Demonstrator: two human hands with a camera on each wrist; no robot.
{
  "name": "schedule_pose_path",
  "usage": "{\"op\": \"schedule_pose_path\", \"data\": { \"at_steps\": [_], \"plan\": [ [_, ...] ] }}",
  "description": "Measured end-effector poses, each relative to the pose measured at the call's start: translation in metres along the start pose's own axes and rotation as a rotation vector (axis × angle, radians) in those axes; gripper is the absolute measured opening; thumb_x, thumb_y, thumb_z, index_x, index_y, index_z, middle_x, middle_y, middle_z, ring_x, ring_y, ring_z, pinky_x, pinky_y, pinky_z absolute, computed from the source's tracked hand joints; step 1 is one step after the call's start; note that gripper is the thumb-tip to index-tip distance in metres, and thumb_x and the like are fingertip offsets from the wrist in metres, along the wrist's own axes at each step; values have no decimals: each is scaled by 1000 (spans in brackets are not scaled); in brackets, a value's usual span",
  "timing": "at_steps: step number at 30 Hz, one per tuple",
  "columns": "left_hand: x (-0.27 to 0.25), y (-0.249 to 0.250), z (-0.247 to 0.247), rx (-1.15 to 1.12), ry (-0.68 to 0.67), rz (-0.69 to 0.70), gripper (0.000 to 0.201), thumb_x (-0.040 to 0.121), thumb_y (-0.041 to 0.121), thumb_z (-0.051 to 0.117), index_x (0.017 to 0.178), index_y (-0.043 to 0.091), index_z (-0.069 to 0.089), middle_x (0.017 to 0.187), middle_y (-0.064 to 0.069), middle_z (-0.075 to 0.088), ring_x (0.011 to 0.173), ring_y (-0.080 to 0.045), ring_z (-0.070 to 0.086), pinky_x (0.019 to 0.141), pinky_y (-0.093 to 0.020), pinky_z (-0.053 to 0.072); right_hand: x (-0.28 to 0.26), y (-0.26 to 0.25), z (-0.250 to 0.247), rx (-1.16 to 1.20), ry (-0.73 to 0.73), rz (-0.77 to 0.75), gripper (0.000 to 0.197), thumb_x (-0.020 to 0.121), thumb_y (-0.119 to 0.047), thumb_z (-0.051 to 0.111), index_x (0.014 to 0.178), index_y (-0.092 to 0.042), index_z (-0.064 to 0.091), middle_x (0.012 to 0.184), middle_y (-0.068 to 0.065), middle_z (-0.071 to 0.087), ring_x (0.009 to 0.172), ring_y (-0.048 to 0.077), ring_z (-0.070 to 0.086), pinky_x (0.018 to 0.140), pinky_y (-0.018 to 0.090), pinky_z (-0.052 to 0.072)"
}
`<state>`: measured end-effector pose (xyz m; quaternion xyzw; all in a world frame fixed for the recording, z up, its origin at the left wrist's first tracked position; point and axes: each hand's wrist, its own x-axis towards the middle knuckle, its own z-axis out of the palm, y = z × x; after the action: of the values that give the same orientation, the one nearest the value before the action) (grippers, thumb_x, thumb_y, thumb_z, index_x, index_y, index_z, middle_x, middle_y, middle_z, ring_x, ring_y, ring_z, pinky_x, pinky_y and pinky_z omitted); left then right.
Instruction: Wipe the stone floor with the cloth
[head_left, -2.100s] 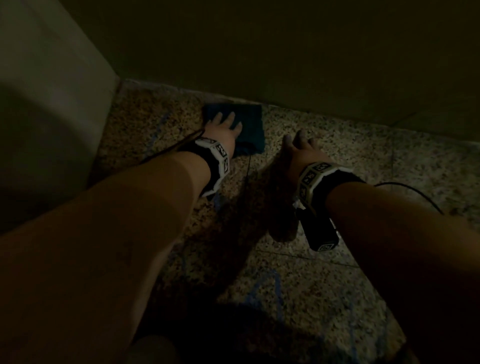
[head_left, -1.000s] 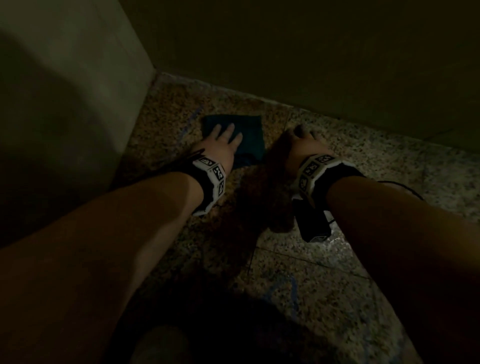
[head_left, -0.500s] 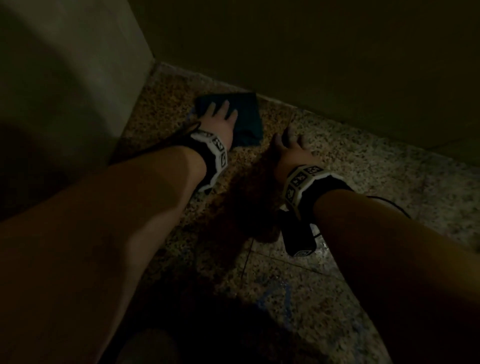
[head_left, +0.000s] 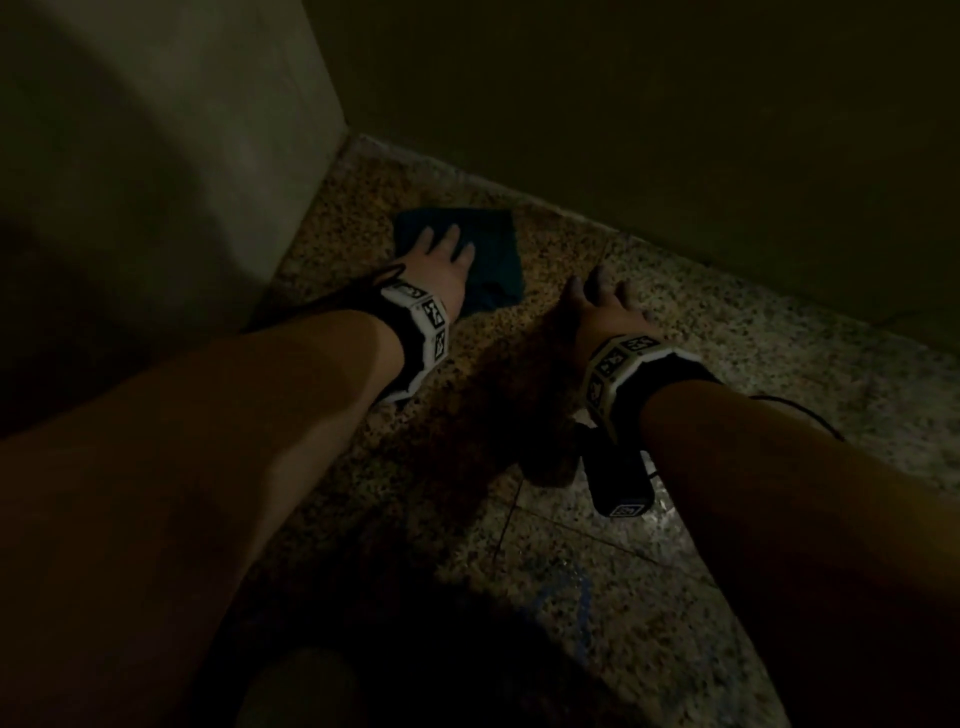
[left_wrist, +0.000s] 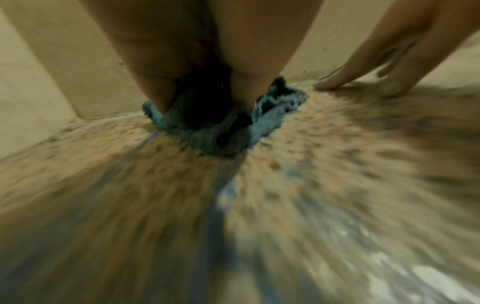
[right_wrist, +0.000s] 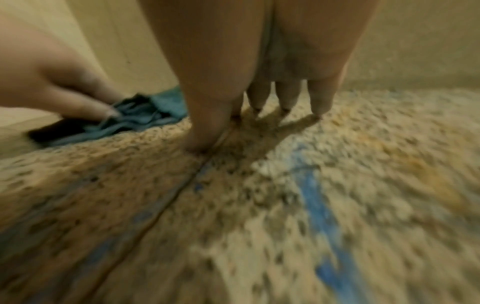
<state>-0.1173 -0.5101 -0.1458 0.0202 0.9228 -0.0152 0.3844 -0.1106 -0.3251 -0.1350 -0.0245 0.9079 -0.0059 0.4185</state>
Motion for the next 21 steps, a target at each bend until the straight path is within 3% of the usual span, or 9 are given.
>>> {"op": "schedule_pose_path", "data": {
  "at_steps": [4,10,14,19,21],
  "plan": [
    [-15,-7,12,22,-19,-17,68,102,3,34,151,19,-10,157,-3,-19,145,-30,-9,115,-45,22,-3,-5,2,-50,100,-12,89,96,-27,55,150,-30,-16,154,0,-31,144,29,-21,118,50,-1],
    [-19,-14,14,16,12,-10,68,101,2,33,152,21,-9,158,-2,-18,146,-28,-8,115,-40,18,7,-26,-16,19,31,-25,94,92,-42,59,149,-35,-15,154,-3,-30,144,30,-20,115,56,0],
    [1,-19,-3,-11,16,-64,72,101,8,41,152,19,-8,158,-4,-17,146,-31,-6,114,-46,24,10,-38,-13,-18,-32,-106,90,93,-30,57,150,-32,-12,155,-2,-29,143,31,-23,116,56,-4],
    [31,-37,-37,-68,68,-123,60,104,14,31,152,17,-4,159,-7,-11,145,-33,-1,114,-49,22,10,-38,-8,-28,-35,-97,94,92,-13,56,150,-31,-16,154,0,-32,142,31,-26,116,54,-6],
    [35,-41,-43,-58,76,-122,60,104,15,32,152,16,-4,159,-7,-11,145,-33,-1,114,-49,22,13,-38,-9,-11,-48,-89,97,91,-15,59,149,-32,-16,153,-1,-33,141,31,-27,116,53,-8]
  ]
}}
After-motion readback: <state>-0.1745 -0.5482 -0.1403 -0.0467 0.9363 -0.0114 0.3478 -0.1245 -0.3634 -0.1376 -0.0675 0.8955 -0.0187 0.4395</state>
